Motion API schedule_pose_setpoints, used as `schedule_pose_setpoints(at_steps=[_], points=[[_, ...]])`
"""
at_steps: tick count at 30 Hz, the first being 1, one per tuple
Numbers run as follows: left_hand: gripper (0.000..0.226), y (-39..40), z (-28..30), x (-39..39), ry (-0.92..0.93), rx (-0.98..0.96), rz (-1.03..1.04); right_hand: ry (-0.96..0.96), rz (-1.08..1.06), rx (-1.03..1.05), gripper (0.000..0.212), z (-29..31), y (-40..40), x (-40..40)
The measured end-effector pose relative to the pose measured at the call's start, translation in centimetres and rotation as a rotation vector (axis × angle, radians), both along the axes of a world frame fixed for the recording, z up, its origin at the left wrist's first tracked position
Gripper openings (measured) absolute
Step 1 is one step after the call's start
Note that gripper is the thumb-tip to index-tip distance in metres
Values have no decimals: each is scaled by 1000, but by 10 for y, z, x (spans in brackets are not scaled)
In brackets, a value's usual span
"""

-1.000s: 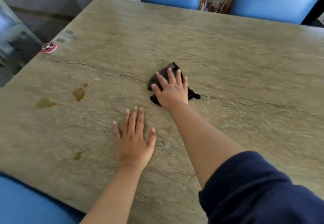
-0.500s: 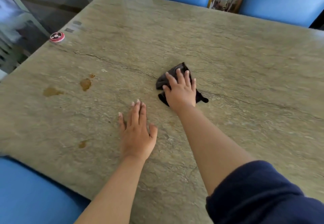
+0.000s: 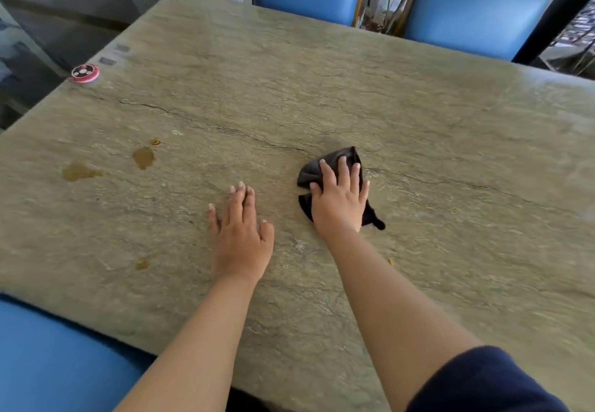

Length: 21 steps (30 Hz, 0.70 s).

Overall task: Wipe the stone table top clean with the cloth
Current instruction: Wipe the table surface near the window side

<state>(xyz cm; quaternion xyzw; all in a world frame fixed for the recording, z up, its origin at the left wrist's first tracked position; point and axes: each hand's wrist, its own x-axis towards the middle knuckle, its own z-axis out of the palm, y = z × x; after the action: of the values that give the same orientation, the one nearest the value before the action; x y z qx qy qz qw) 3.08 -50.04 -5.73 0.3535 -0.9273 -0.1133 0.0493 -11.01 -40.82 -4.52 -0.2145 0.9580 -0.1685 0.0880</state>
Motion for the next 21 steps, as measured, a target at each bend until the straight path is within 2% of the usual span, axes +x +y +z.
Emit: schedule_pose_setpoints(at_steps=[2,5,8,10,12,14,18,21], points=[[75,-5,8,3,101,96,8,-33,-7,19,53,2,-15,21],[63,-33,22,8,258,246,-14,-15,165,14,52,3,-40,50],[56,-83,26,17,247,57,-82,35,418,-17,49,2,-69,64],[49,-116,27,25,122,-13,-69,51,511,-12,47,0,-86,51],[55,-138,24,34,-71,33,-87,41,458,-18,46,0,-101,27],[61,-149,18,38,-234,66,-142,49,285,-12,47,-1,-118,6],[63,-158,20,29,-418,192,-192,-9,-39,12,50,0,-171,-16],[66,-161,26,27,-474,238,-220,-46,11,13,51,6,-207,-13]])
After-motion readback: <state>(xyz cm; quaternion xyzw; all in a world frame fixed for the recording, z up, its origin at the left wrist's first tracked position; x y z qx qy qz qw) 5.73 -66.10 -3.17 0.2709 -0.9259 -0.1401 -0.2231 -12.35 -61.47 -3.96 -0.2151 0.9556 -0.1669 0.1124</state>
